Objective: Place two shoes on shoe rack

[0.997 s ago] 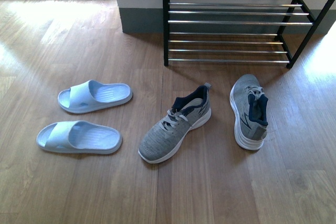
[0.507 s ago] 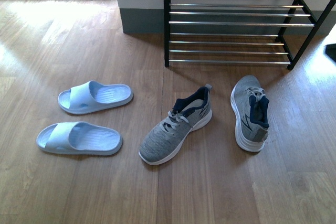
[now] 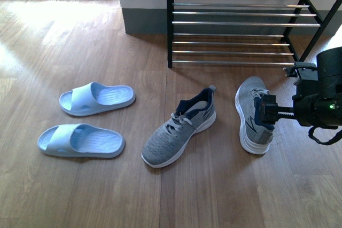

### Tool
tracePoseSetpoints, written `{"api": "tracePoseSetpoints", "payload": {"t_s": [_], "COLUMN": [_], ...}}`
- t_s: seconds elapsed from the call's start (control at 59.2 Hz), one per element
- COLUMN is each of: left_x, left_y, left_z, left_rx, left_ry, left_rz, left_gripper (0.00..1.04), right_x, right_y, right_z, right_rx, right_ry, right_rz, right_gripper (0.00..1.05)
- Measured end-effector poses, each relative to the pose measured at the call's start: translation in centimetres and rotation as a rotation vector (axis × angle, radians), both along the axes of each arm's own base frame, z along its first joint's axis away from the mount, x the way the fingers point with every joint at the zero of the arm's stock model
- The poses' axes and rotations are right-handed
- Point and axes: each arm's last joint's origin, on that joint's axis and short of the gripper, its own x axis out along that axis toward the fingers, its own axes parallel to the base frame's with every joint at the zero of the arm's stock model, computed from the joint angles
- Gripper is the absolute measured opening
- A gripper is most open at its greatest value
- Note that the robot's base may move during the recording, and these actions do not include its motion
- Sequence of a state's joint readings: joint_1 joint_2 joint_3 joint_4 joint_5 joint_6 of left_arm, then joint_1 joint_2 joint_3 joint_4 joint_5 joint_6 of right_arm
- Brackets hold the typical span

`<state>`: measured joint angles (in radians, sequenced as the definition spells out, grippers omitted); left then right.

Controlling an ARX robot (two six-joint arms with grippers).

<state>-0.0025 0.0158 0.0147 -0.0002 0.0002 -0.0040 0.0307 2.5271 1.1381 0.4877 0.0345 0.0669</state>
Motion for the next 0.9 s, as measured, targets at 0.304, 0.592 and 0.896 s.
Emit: {"api": "tracePoseSetpoints", "payload": {"t_s": [0.304,0.592,0.896], "left_x": [0.0,0.0,0.0], "left_y": [0.0,0.0,0.0], "left_z": [0.0,0.0,0.0], "left_rx": [0.0,0.0,0.0], "left_ry": [0.0,0.0,0.0], "left_rz": [0.0,0.0,0.0], "left_gripper": [0.95,0.95,0.95], "right_x": [3.9,5.3,5.4], "right_y": [-1.7,-2.2,-1.5], "right_z": [-3.7,-5.6,-6.6], "right_rx": [-0.046,-0.044,-0.007], "right_ry": [0.042,0.07,0.081], "right_rz": [-0.03,-0.034,0.002], "right_gripper": [0.96,0.96,0.6]}}
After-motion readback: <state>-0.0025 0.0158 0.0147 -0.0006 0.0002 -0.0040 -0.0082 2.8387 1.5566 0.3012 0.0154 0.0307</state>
